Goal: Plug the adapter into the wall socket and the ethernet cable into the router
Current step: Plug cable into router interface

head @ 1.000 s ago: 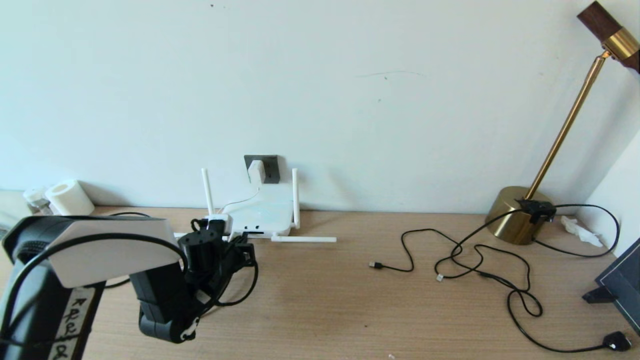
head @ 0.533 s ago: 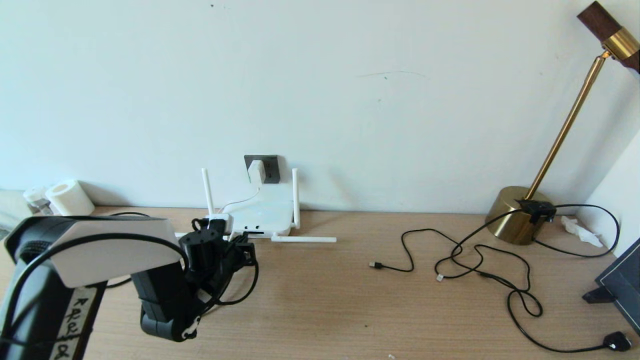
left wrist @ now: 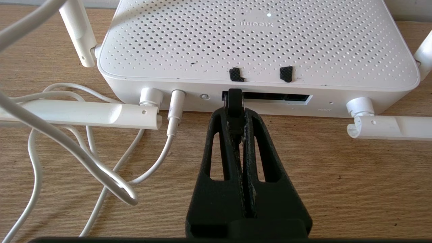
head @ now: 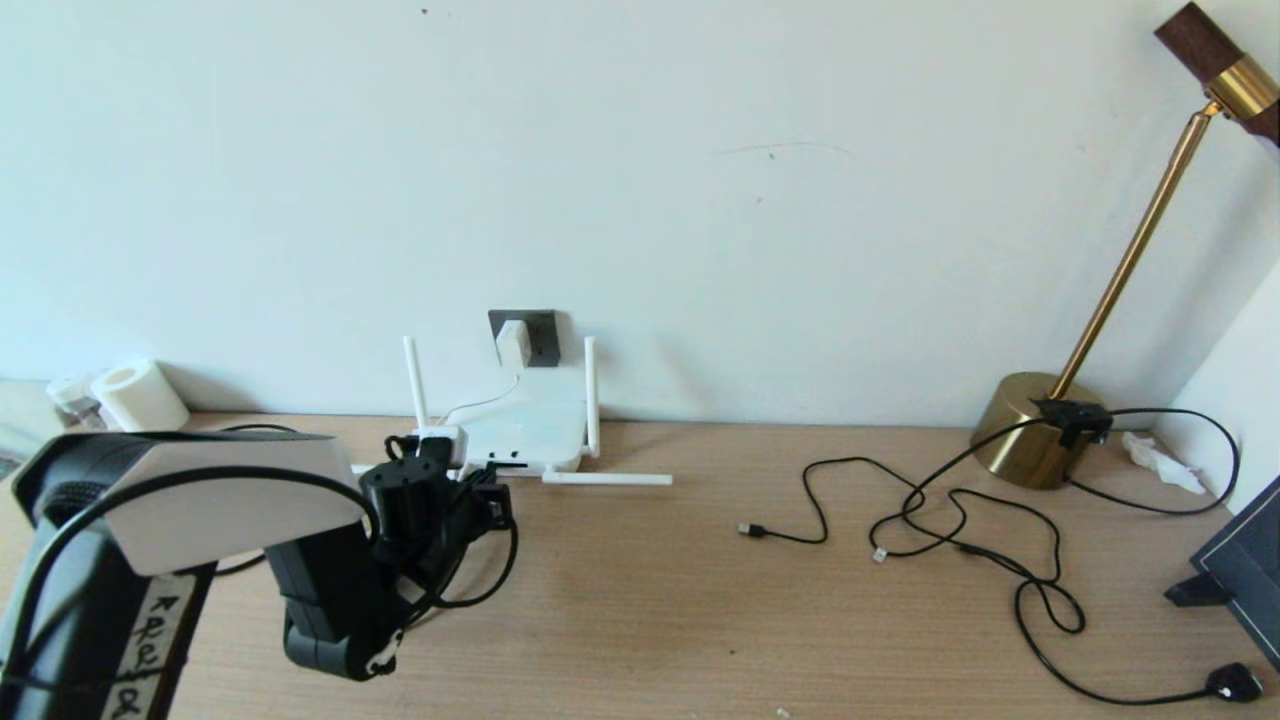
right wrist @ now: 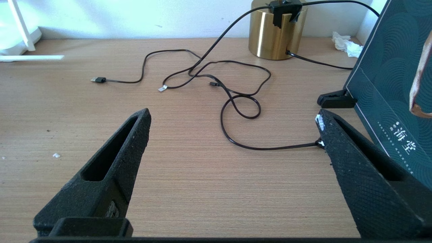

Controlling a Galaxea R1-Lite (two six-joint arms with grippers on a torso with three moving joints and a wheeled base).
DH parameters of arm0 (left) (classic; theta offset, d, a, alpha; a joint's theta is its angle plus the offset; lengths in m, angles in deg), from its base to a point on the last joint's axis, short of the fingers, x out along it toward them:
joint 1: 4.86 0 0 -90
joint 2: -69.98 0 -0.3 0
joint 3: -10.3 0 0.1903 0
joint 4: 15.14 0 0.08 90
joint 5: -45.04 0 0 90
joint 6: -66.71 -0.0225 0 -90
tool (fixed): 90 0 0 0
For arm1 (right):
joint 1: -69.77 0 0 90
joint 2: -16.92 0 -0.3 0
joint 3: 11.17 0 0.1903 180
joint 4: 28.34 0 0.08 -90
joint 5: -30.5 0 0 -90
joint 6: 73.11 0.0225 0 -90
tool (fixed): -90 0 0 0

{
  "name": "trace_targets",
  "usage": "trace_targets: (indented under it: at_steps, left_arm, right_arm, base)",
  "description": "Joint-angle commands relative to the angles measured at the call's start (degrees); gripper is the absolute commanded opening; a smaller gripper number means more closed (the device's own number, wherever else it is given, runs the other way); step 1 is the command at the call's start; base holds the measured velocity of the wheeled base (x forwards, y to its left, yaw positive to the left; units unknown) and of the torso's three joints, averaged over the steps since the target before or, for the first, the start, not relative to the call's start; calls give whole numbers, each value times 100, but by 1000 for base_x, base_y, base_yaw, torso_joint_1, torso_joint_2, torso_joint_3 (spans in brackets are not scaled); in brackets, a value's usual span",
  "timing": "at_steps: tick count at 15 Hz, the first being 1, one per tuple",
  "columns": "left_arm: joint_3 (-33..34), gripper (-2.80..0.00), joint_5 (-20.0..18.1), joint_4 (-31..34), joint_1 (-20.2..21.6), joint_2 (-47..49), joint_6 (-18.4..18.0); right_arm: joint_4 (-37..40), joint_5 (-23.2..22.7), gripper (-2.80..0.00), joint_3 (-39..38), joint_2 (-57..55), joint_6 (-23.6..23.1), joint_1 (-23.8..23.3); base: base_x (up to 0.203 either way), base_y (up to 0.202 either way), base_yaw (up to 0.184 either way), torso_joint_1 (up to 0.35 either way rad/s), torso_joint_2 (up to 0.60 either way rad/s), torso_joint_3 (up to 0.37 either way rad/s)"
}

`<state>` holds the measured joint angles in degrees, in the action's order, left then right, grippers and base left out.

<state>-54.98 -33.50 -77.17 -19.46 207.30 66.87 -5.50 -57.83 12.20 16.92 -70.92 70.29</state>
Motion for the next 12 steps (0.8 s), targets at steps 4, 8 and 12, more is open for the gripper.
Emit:
trace_targets:
  at_steps: [4, 8, 12]
  left_arm:
    - [-44, -280, 5, -65, 1, 40, 2]
    - [-149, -280, 5, -65, 19, 92, 2]
    - [-247, -280, -3, -47, 37, 110, 2]
  right_arm:
    - [0, 0, 0, 0, -9, 0, 2]
    - [0, 0, 0, 0, -6, 0, 2]
    - [0, 0, 0, 0, 0, 0, 2]
  base:
    - [0, 0, 0, 0, 0, 0]
    - [0, 0, 0, 0, 0, 0]
    - [0, 0, 0, 0, 0, 0]
